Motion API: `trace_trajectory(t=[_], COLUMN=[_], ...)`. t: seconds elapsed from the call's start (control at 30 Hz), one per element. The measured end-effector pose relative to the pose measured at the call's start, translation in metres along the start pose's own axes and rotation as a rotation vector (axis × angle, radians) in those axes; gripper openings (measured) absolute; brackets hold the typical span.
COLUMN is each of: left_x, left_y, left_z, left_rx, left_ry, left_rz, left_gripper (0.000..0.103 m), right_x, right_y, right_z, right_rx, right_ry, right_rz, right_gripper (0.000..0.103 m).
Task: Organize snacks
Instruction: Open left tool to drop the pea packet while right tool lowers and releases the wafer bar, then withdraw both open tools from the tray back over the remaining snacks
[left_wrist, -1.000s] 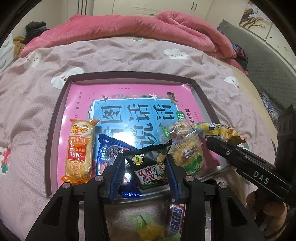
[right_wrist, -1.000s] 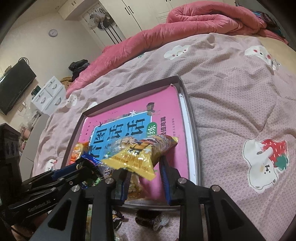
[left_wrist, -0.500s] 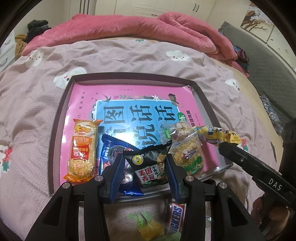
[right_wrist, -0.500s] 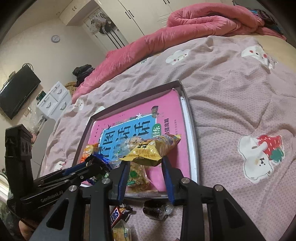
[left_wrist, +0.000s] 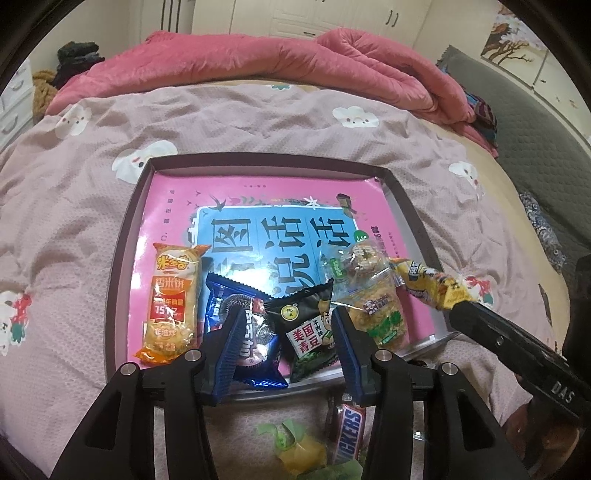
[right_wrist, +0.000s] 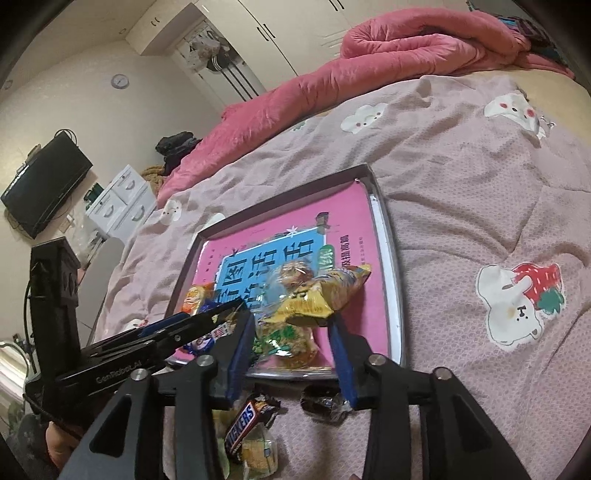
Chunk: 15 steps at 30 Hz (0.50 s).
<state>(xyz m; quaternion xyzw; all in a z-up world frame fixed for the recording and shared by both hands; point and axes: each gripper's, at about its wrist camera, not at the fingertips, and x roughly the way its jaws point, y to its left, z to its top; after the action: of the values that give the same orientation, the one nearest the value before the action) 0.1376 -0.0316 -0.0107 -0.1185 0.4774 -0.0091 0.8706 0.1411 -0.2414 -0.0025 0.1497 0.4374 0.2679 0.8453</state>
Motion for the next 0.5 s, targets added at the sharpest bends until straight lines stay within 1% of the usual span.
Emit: trace_trajectory(t=[0.23, 0.33, 0.37, 0.4, 0.5], left_x=[-0.007, -0.010, -0.012, -0.013, -0.019], left_y=[0.000, 0.000, 0.000, 0.000, -0.001], left_z=[0.000, 0.000, 0.001, 0.001, 0.002], left_rx=[0.001, 0.002, 0.001, 0.000, 0.001], left_ry=[-0.009, -0.013, -0.015, -0.018, -0.027], left_rz=[-0.008, -0.011, -0.015, -0.018, -0.022], left_gripper=[0.050, 0.050, 0.052, 0.056, 0.060], right_x=[-0.009, -0.015, -0.017, -0.019, -0.025], right_y=[-0.001, -0.001, -0.001, 0.000, 0.004], right_z=[-0.003, -0.001, -0.001, 0.000, 0.001], right_rx=[0.012, 0.010, 0.008, 0.001, -0.024], right_ry=[-0.010, -0.036, -0.044, -0.056, -0.082], right_rz=[-0.006, -0.003, -0.002, 0.000, -0.005], right_gripper=[0.047, 0.047, 0.047, 0.047, 0.049])
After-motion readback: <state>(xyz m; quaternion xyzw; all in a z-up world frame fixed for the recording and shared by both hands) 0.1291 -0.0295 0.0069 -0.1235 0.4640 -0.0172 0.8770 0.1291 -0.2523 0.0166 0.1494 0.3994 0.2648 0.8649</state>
